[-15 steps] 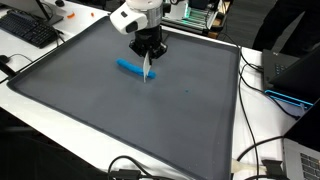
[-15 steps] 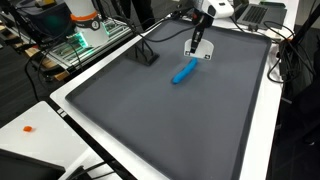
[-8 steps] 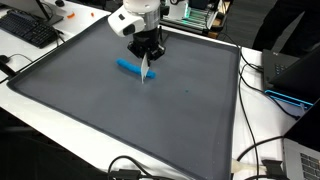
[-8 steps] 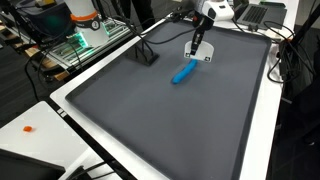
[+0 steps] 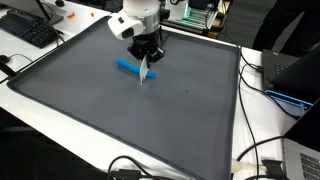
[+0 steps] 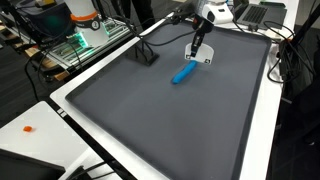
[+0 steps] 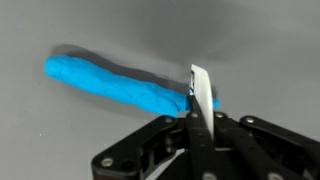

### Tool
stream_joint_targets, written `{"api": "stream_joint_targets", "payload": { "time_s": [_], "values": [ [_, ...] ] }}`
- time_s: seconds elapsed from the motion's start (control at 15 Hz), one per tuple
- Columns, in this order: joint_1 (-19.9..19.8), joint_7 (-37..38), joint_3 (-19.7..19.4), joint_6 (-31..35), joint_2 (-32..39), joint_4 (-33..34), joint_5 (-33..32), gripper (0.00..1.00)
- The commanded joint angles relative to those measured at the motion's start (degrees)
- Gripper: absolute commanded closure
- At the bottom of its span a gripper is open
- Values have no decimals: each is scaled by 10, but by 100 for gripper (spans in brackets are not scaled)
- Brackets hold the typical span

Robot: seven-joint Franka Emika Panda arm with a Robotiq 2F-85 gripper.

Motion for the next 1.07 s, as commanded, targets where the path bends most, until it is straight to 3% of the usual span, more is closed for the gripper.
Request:
{"api": "stream_joint_targets", "payload": {
  "time_s": [0.0,0.47,1.0],
  "values": [
    [12,30,-13,22,15,0,-18,99],
    [6,40,-14,51,21,-14,-5,99],
    [-2,33,-8,38,18,-24,13,99]
  ]
}}
